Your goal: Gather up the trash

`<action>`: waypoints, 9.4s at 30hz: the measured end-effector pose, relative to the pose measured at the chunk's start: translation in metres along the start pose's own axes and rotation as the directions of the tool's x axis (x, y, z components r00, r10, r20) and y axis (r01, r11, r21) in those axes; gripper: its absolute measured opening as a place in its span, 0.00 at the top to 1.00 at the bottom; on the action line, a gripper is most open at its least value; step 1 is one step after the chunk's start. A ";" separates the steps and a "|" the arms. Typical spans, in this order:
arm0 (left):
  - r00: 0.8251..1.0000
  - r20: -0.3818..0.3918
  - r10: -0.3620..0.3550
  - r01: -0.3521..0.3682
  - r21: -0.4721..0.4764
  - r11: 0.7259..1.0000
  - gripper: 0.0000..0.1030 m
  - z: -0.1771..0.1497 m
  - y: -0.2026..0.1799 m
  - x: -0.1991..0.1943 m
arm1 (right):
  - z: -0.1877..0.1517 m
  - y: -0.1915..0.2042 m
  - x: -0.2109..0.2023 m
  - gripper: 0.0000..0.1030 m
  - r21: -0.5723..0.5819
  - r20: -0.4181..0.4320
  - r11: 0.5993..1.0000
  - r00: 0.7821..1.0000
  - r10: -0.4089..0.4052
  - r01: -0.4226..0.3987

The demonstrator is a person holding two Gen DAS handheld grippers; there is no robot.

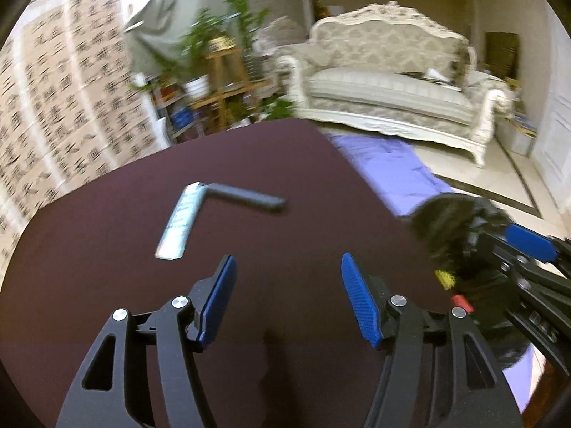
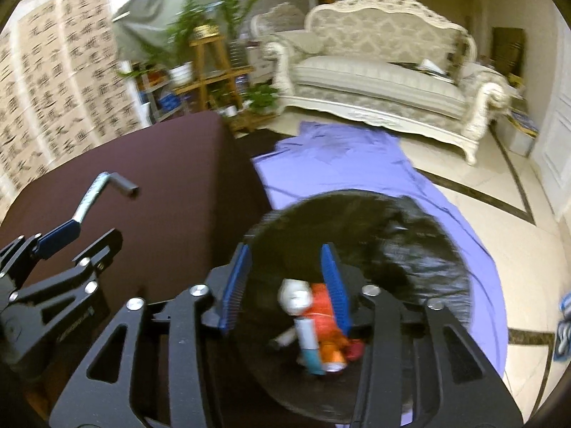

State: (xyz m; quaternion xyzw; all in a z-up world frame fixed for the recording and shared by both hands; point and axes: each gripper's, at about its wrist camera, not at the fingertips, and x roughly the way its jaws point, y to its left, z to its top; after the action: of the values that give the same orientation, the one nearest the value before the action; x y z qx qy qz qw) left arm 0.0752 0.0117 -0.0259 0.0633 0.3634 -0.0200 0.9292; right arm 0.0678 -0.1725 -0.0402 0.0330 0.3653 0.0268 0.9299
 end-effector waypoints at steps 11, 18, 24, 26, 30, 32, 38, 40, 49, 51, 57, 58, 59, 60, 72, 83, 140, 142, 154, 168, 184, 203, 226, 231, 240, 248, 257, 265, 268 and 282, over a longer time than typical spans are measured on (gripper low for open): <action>0.988 -0.142 0.061 -0.078 -0.114 0.990 0.38 0.008 0.067 0.041 | 0.017 0.088 0.034 0.55 -0.153 -0.072 0.982 0.992 0.101 -0.111; 0.985 -0.156 0.069 -0.086 -0.107 0.991 0.37 0.019 0.073 0.055 | 0.034 0.100 0.056 0.55 -0.155 -0.108 0.980 0.988 0.110 -0.127; 0.987 -0.155 0.053 -0.070 -0.108 0.992 0.43 0.026 0.080 0.063 | 0.044 0.112 0.068 0.55 -0.178 -0.118 0.976 0.987 0.109 -0.129; 0.988 -0.150 0.043 -0.058 -0.102 0.993 0.48 0.028 0.081 0.065 | 0.047 0.115 0.071 0.55 -0.184 -0.120 0.974 0.987 0.110 -0.131; 0.990 -0.138 0.022 -0.031 -0.066 0.997 0.72 0.030 0.078 0.066 | 0.052 0.121 0.078 0.54 -0.196 -0.124 0.971 0.986 0.112 -0.135; 0.990 -0.137 0.021 -0.029 -0.056 0.998 0.77 0.030 0.078 0.065 | 0.055 0.125 0.081 0.54 -0.201 -0.127 0.970 0.985 0.116 -0.140; 0.991 -0.136 0.016 -0.027 -0.080 0.996 0.78 0.026 0.086 0.063 | 0.059 0.133 0.087 0.54 -0.221 -0.131 0.964 0.984 0.118 -0.145; 0.991 -0.135 0.014 -0.027 -0.091 0.995 0.78 0.025 0.091 0.061 | 0.061 0.135 0.089 0.54 -0.228 -0.132 0.963 0.984 0.119 -0.147; 0.990 -0.136 0.028 -0.049 -0.157 0.986 0.78 0.011 0.114 0.049 | 0.071 0.155 0.102 0.54 -0.267 -0.146 0.951 0.982 0.120 -0.156; 0.990 -0.135 0.031 -0.054 -0.170 0.984 0.78 0.009 0.118 0.046 | 0.071 0.159 0.104 0.54 -0.280 -0.151 0.948 0.982 0.115 -0.154; 0.991 -0.133 0.029 -0.055 -0.195 0.979 0.79 0.004 0.126 0.043 | 0.065 0.166 0.099 0.80 -0.315 -0.154 0.935 0.981 0.121 -0.165; 0.991 -0.131 0.029 -0.055 -0.198 0.979 0.78 0.004 0.125 0.041 | 0.064 0.166 0.097 0.85 -0.316 -0.154 0.934 0.980 0.124 -0.167; 0.991 -0.130 0.029 -0.055 -0.198 0.979 0.78 0.003 0.125 0.040 | 0.063 0.167 0.095 0.87 -0.314 -0.155 0.934 0.980 0.125 -0.169; 0.991 -0.128 0.028 -0.053 -0.199 0.979 0.79 0.003 0.124 0.040 | 0.061 0.167 0.094 0.87 -0.311 -0.154 0.935 0.980 0.126 -0.169; 0.995 -0.105 0.004 -0.026 -0.210 0.977 0.79 -0.008 0.119 0.020 | 0.034 0.148 0.056 0.87 -0.248 -0.136 0.951 0.979 0.155 -0.185; 0.998 -0.051 -0.023 0.013 -0.180 0.983 0.79 -0.019 0.092 -0.015 | 0.013 0.112 0.003 0.87 -0.180 -0.064 0.971 0.987 0.147 -0.156; 0.975 0.024 -0.222 0.217 0.132 0.967 0.34 0.018 -0.122 0.001 | -0.028 -0.114 -0.008 0.63 0.184 -0.008 0.955 0.972 -0.234 0.231; 0.977 0.029 -0.212 0.207 0.129 0.970 0.29 0.019 -0.121 0.000 | -0.028 -0.115 -0.008 0.58 0.184 -0.007 0.954 0.971 -0.239 0.236; 0.980 0.066 -0.189 0.182 0.103 0.978 0.22 0.013 -0.101 -0.016 | -0.029 -0.107 -0.033 0.37 0.185 0.033 0.949 0.963 -0.267 0.257; 0.980 0.133 -0.148 0.137 0.086 0.987 0.19 -0.005 -0.073 -0.063 | -0.035 -0.077 -0.079 0.26 0.165 0.117 0.954 0.955 -0.272 0.252; 0.980 0.154 -0.126 0.119 0.049 0.992 0.18 -0.023 -0.055 -0.088 | -0.046 -0.056 -0.113 0.20 0.133 0.167 0.953 0.942 -0.292 0.272; 0.980 0.154 -0.128 0.123 0.039 0.992 0.18 -0.025 -0.052 -0.088 | -0.046 -0.054 -0.115 0.20 0.132 0.172 0.952 0.939 -0.296 0.276; 0.980 0.151 -0.132 0.128 0.036 0.991 0.18 -0.026 -0.055 -0.088 | -0.048 -0.054 -0.113 0.20 0.130 0.174 0.952 0.939 -0.297 0.277; 0.980 0.150 -0.132 0.128 0.038 0.991 0.18 -0.026 -0.055 -0.088 | -0.049 -0.053 -0.113 0.20 0.130 0.175 0.952 0.938 -0.298 0.278; 0.980 0.151 -0.132 0.127 0.038 0.991 0.18 -0.026 -0.056 -0.088 | -0.049 -0.054 -0.113 0.20 0.129 0.175 0.952 0.939 -0.297 0.277; 0.980 0.149 -0.134 0.130 0.037 0.991 0.18 -0.026 -0.056 -0.088 | -0.050 -0.054 -0.113 0.20 0.130 0.176 0.952 0.938 -0.297 0.277; 0.980 0.148 -0.136 0.132 0.036 0.991 0.18 -0.025 -0.054 -0.089 | -0.051 -0.053 -0.113 0.20 0.128 0.175 0.952 0.938 -0.298 0.279; 0.978 0.150 -0.141 0.138 0.035 0.990 0.18 -0.029 -0.061 -0.092 | -0.051 -0.053 -0.112 0.20 0.128 0.177 0.952 0.938 -0.299 0.279; 0.979 0.148 -0.142 0.138 0.037 0.990 0.18 -0.032 -0.065 -0.093 | -0.051 -0.054 -0.112 0.20 0.128 0.176 0.952 0.938 -0.298 0.279; 0.975 0.182 -0.128 0.122 0.046 0.992 0.18 -0.034 -0.065 -0.100 | -0.052 -0.053 -0.112 0.20 0.127 0.176 0.952 0.938 -0.297 0.278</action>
State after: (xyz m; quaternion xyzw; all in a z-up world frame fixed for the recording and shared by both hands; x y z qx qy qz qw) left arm -0.0268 -0.0493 0.0101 0.0542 0.2787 -0.0904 0.9546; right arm -0.0485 -0.2310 -0.0068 0.0282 0.2753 -0.1312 0.9520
